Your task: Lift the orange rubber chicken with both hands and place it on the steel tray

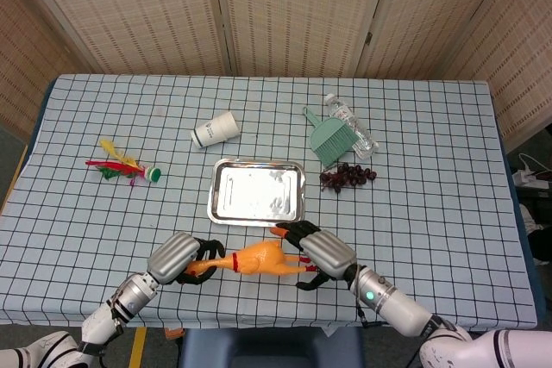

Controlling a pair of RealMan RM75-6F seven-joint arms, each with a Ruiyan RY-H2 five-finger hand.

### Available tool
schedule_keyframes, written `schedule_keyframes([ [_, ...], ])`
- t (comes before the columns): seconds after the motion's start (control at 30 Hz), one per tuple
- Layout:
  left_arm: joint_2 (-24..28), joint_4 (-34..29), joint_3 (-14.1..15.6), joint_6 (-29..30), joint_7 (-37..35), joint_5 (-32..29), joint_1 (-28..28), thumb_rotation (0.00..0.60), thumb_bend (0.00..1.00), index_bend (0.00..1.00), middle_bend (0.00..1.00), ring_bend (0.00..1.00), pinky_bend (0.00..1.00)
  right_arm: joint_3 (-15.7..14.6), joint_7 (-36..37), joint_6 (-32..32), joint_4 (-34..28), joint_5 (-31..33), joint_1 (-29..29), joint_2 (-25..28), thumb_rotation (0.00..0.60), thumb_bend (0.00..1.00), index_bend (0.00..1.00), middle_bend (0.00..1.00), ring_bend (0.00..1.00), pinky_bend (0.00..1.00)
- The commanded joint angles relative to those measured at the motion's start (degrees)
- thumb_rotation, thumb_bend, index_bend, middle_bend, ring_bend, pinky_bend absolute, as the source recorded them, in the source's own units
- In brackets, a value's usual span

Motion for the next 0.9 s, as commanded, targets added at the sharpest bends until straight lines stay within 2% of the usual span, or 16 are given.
schedule_keyframes([
  [0.03,0.25,-1.06,-0.1,-0.57,-0.48,-0.26,-0.34,0.6,0.74,0.82,0.72,0.63,0.93,0.93,-1.98,0.71,1.66,3.31,2.22,-3.59,0.6,0.15,0.0,0.0,0.0,0.0],
  [0.17,0.78,-2.73,-0.24,-1.29,-0.15,-0.42,-0.81,0.6,0.74,0.82,0.72,0.63,0.93,1.01,-4.19,2.79,3.87,5.59,3.56,-7.47,0.6,0.15,0.0,0.0,0.0,0.0],
  [0.2,0.91,-3.18,-0.29,-1.36,0.22,-0.41,-0.88,0.6,0.74,0.82,0.72,0.63,0.93,0.99,-5.05,3.91,4.51,5.9,3.74,-8.62,0.6,0.15,0.0,0.0,0.0,0.02],
  [0.27,1.1,-3.79,-0.32,-1.45,0.73,-0.43,-0.95,0.6,0.74,0.82,0.72,0.63,0.93,0.97,-5.92,5.65,5.1,6.11,3.76,-10.18,0.6,0.15,0.03,0.07,0.05,0.15],
  [0.3,1.23,-4.14,-0.33,-1.56,1.04,-0.49,-1.0,0.6,0.74,0.82,0.72,0.63,0.93,1.01,-6.08,6.71,5.28,6.14,3.64,-11.01,0.6,0.15,0.11,0.13,0.12,0.28],
  [0.43,1.52,-4.73,-0.44,-1.81,1.69,-0.84,-1.08,0.6,0.74,0.82,0.72,0.63,0.93,0.84,-5.6,8.49,5.17,5.06,3.25,-12.25,0.6,0.16,0.57,0.48,0.57,0.77],
  [0.53,1.61,-4.74,-0.58,-1.82,1.57,-1.08,-1.11,0.6,0.74,0.82,0.72,0.63,0.93,0.48,-4.7,8.12,4.53,4.33,3.27,-11.99,0.6,0.2,0.77,0.63,0.74,0.95],
  [0.67,1.71,-4.48,-0.79,-1.67,1.13,-1.33,-1.08,0.6,0.74,0.82,0.72,0.63,0.93,0.23,-4.16,9.03,4.29,1.95,3.01,-11.65,0.6,0.34,0.98,0.78,0.9,1.0],
  [0.77,1.82,-4.3,-0.89,-1.71,1.07,-1.56,-1.08,0.6,0.74,0.82,0.72,0.63,0.93,-0.38,-4.48,8.95,4.0,0.28,3.1,-10.63,0.6,0.41,1.0,0.8,0.95,1.0],
  [0.9,1.92,-4.21,-1.02,-1.84,0.99,-1.87,-1.12,0.6,0.74,0.82,0.72,0.63,0.93,-1.0,-4.85,9.51,3.42,-0.87,2.9,-10.02,0.6,0.43,1.0,0.8,0.96,1.0],
])
